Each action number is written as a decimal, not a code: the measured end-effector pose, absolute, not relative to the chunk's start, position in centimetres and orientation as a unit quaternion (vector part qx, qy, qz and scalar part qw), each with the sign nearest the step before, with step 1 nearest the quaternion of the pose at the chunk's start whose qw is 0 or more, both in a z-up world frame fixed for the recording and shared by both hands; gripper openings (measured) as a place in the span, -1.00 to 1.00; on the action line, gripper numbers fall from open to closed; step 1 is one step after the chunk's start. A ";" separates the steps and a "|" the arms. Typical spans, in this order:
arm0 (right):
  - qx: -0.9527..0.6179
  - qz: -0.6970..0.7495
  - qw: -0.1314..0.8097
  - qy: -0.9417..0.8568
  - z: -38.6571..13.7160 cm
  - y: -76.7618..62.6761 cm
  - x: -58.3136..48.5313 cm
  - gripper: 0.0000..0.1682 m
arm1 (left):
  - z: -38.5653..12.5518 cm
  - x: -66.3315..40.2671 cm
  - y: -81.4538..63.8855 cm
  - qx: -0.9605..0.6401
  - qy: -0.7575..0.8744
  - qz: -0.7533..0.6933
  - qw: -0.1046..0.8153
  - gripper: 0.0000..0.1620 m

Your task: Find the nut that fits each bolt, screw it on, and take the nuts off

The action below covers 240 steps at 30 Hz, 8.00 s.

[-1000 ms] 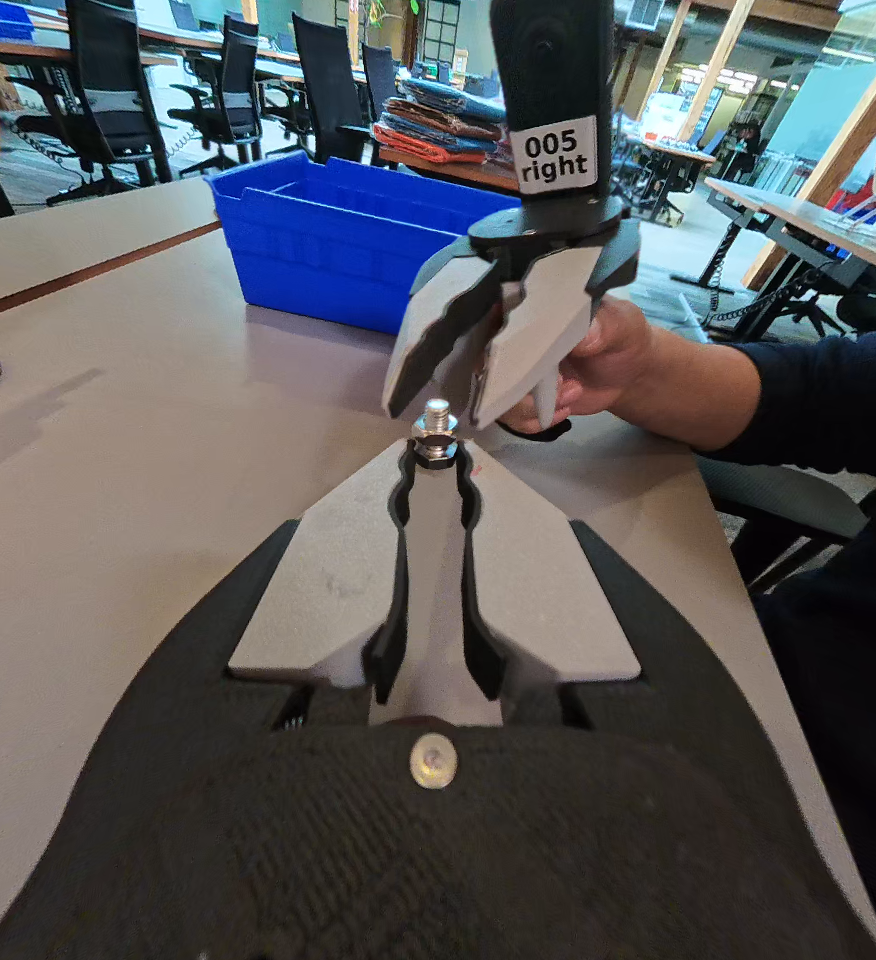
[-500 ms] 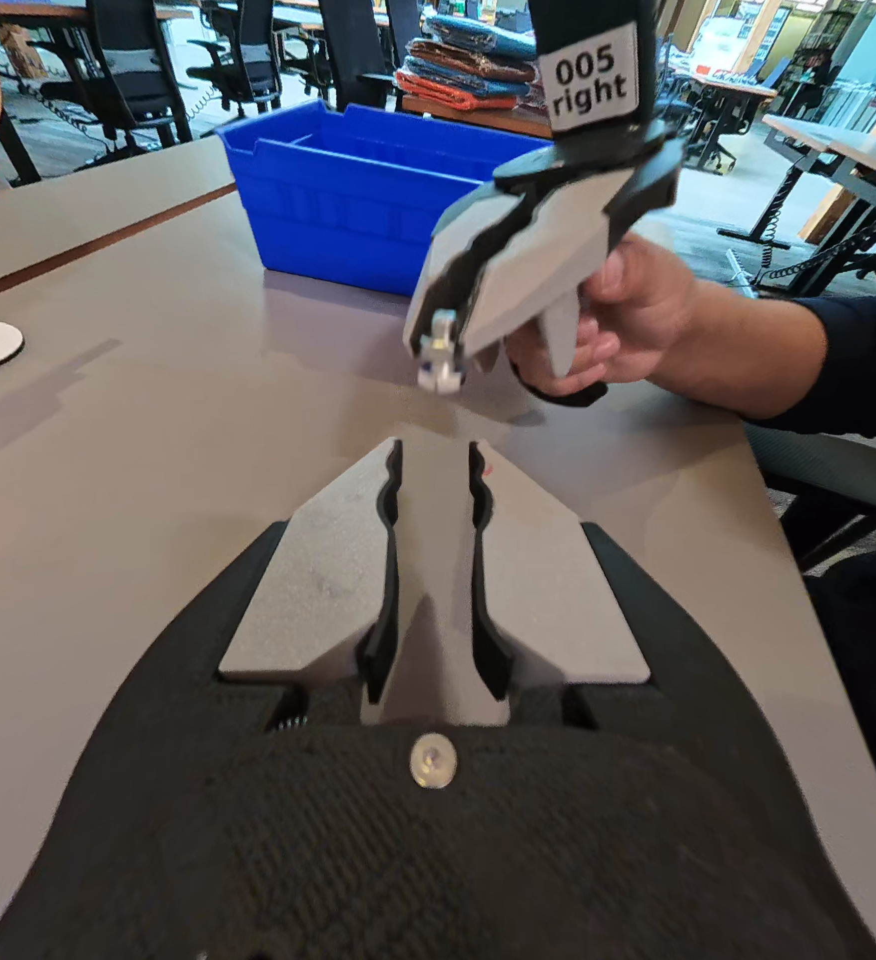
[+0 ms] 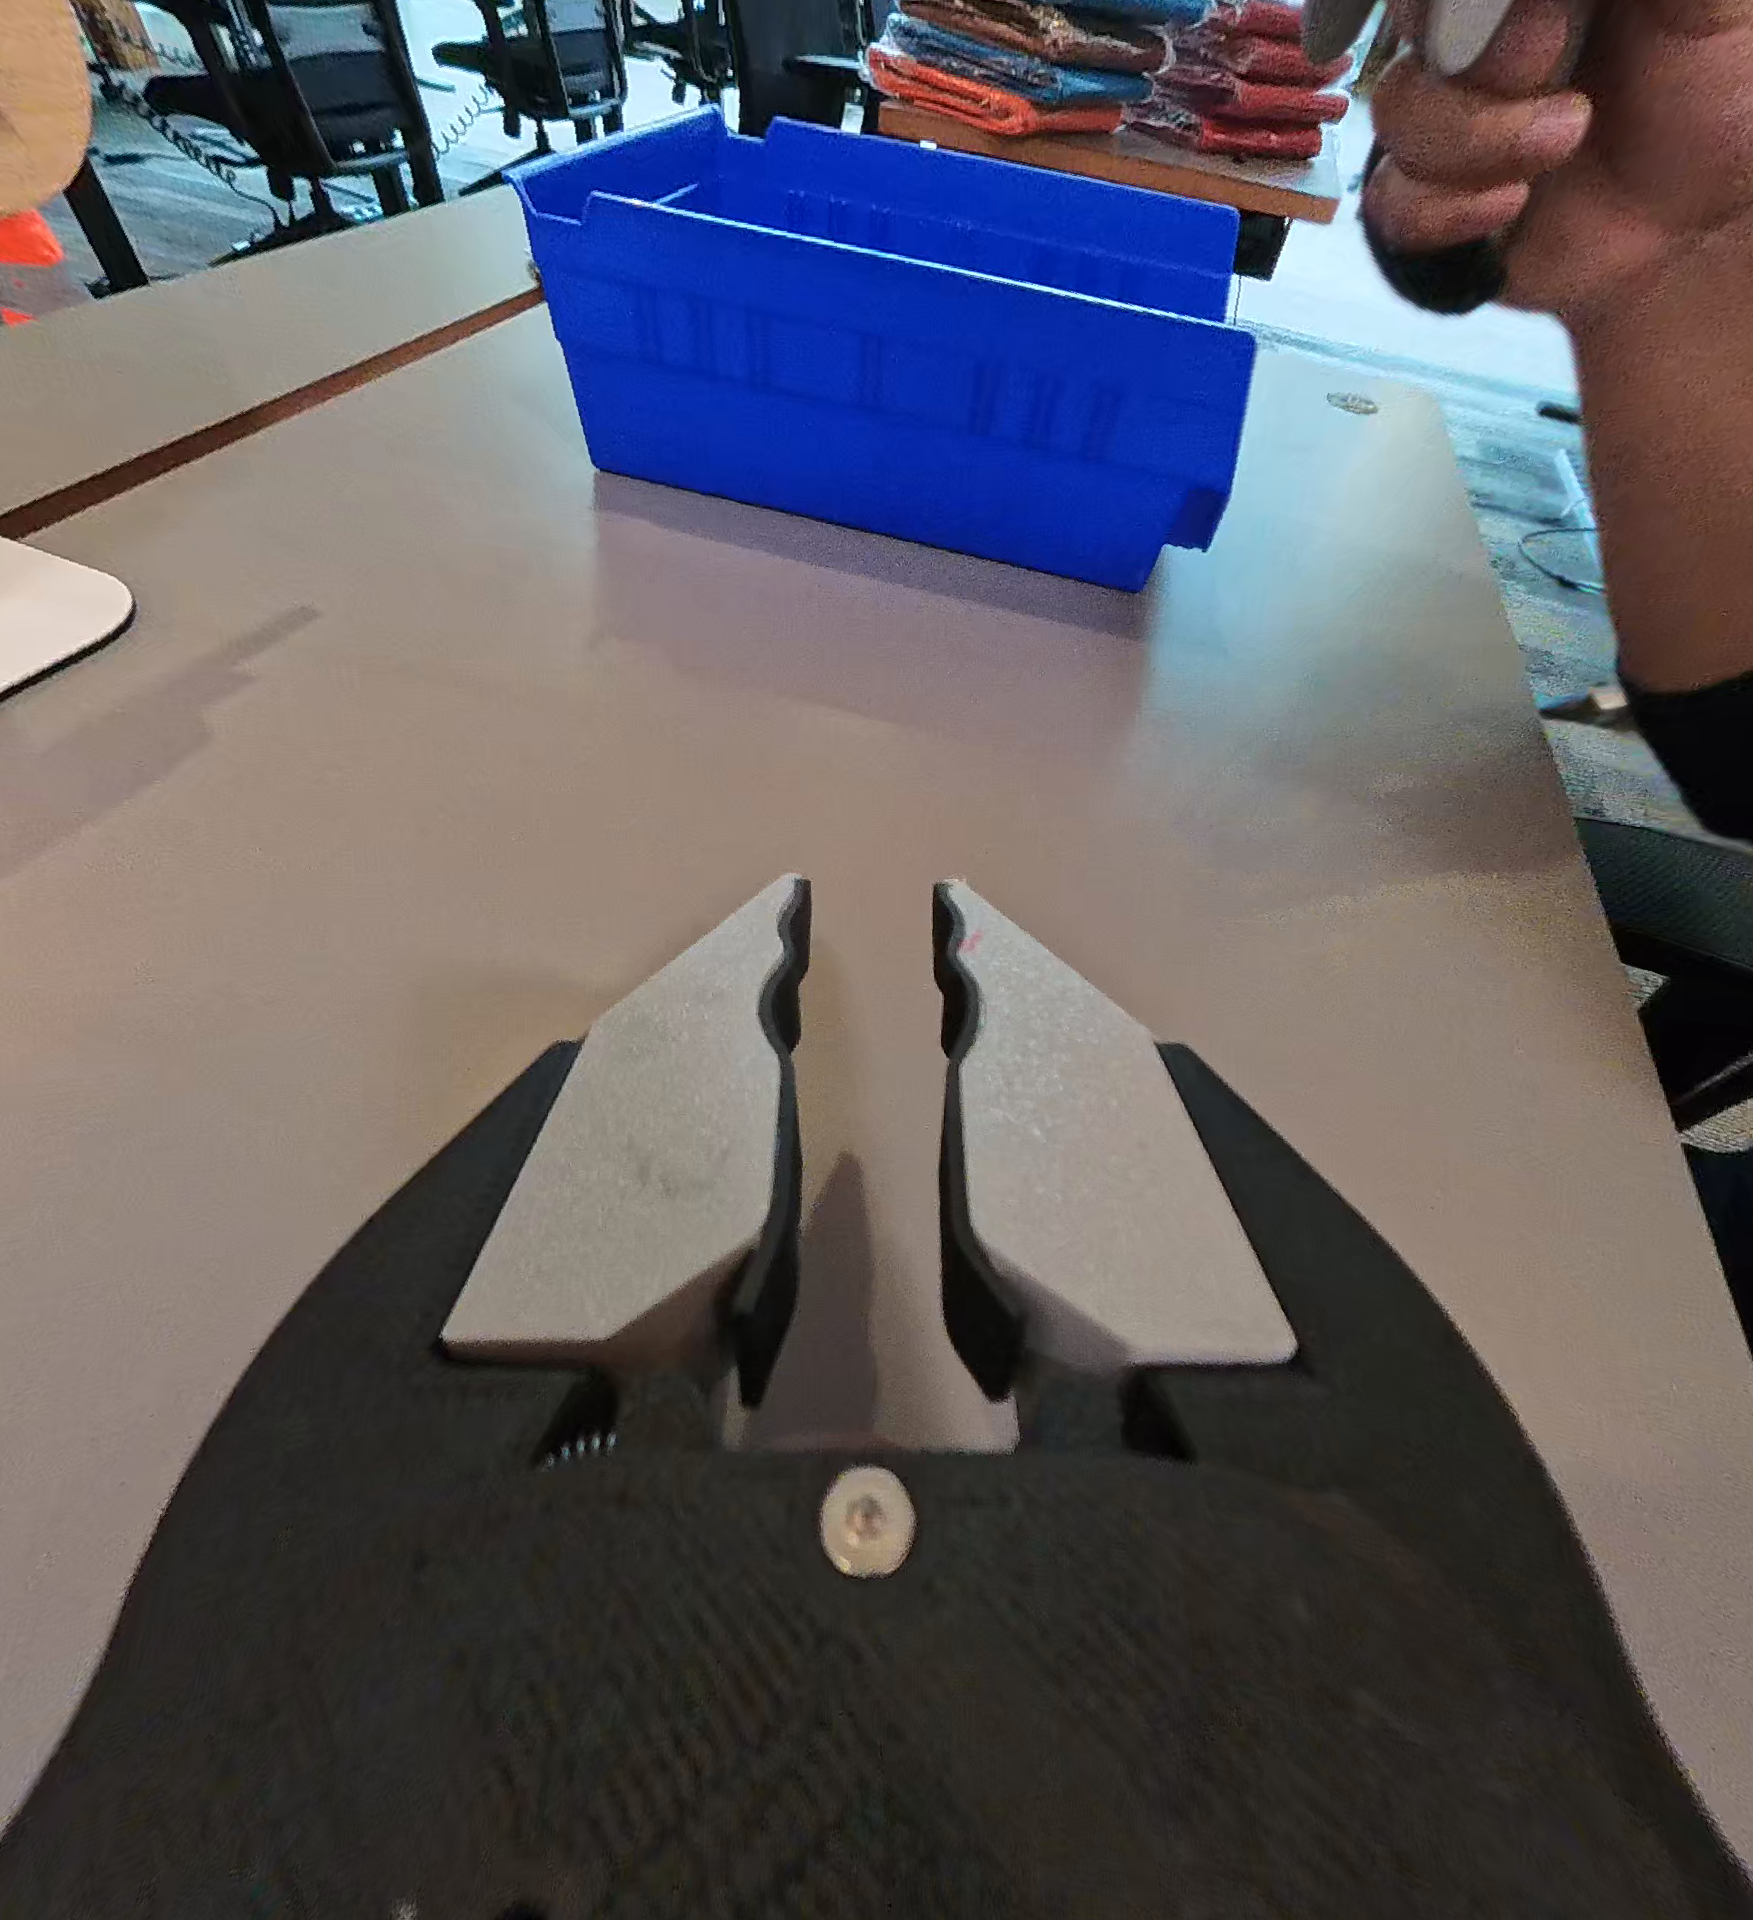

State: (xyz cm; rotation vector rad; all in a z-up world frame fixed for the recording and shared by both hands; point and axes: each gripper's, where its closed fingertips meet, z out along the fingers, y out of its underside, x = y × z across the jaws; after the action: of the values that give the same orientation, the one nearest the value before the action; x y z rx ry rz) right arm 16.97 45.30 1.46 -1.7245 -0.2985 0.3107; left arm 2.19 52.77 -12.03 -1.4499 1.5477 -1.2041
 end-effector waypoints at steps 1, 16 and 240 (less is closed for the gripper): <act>-0.782 0.112 0.603 -0.111 0.4 44.4 19.6 -0.86 | -12.1 2.2 52.7 -0.560 0.596 -0.463 0.342 -0.74; -0.944 -0.017 0.329 0.013 -14.6 44.0 37.3 -0.86 | -12.9 2.4 52.0 -0.555 0.613 -0.449 0.340 -0.75; -0.758 0.239 0.564 -0.223 -7.8 51.3 3.7 -0.92 | -9.4 1.6 52.8 -0.524 0.626 -0.430 0.385 -0.65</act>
State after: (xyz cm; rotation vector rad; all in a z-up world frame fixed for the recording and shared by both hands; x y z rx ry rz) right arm 3.66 51.32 -7.79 -1.7841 -0.5237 0.5634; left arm 1.57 52.84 -9.37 -1.3344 1.5958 -1.0959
